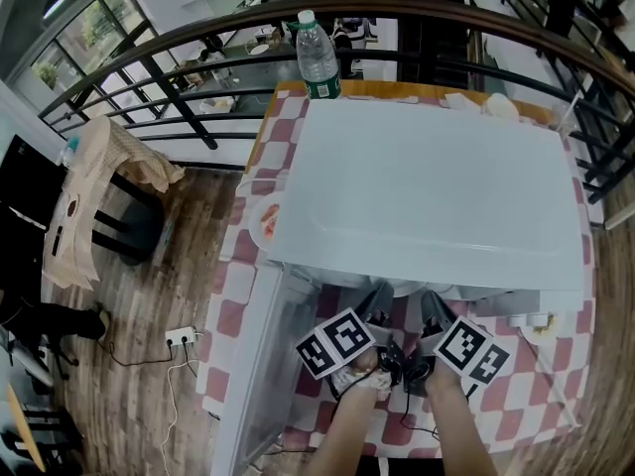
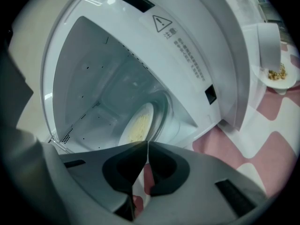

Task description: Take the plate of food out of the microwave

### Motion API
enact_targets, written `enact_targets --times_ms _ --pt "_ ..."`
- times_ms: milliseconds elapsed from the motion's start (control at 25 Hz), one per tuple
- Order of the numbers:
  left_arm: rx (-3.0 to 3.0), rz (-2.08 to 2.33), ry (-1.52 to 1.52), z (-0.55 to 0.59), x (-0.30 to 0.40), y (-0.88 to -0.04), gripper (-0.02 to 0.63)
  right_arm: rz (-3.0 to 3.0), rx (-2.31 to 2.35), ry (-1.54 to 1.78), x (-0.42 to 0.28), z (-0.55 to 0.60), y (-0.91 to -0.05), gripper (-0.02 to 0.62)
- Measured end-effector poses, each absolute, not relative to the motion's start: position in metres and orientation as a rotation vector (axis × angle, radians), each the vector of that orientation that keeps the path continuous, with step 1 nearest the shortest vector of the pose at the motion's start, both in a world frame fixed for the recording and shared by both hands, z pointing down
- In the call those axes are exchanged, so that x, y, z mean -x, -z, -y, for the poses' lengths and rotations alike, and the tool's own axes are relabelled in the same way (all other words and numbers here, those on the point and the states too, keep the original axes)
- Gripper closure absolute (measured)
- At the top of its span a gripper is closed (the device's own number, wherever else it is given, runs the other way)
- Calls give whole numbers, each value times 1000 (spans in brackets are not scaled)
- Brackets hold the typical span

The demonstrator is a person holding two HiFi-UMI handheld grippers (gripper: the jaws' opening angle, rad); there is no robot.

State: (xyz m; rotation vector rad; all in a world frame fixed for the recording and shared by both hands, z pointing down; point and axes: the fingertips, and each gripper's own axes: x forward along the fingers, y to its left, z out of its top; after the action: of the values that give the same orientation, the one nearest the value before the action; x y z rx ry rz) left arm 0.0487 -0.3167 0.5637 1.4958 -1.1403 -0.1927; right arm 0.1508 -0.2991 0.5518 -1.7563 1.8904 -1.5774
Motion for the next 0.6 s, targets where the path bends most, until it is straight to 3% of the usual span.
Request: enact_targets --times_ms 240,600 --pt "-1530 1145 236 311 -49 -551 515 -1895 1747 1585 -148 297 -552 565" --pt "-1475 1119 314 308 -40 -546 499 -1891 1753 1586 -149 297 -553 565"
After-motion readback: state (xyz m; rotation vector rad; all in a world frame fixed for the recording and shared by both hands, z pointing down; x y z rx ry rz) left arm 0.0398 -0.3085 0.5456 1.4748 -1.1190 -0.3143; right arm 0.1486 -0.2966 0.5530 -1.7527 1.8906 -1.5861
